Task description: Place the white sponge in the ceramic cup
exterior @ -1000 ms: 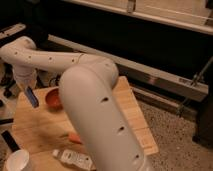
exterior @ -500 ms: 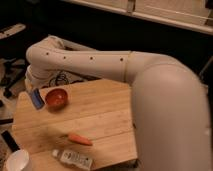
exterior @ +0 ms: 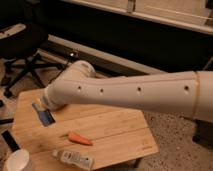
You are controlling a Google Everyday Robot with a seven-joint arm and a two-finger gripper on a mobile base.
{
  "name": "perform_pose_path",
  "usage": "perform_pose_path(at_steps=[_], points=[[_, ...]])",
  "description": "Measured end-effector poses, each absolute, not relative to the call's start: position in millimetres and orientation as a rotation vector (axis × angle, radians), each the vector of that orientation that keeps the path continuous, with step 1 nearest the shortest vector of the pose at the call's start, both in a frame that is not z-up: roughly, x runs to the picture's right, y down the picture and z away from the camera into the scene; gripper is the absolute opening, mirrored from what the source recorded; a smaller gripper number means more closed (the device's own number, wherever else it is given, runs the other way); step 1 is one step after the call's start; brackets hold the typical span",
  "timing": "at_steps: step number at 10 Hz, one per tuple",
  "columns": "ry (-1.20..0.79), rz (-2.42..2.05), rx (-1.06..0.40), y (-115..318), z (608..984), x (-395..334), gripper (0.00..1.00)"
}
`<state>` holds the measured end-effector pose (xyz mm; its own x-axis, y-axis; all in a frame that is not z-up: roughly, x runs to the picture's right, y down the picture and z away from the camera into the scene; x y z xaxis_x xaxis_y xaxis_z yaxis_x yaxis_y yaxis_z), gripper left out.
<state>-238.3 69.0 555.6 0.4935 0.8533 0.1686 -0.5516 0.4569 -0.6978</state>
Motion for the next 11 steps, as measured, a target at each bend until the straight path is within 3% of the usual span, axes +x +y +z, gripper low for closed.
perform_pose_path(at_steps=[3, 11], points=[[-0.579, 0.909, -0.591, 98.5, 539.6, -221.6, 0.00], [-0.580, 0.908, -0.591, 100.4, 539.3, -221.1, 0.00]])
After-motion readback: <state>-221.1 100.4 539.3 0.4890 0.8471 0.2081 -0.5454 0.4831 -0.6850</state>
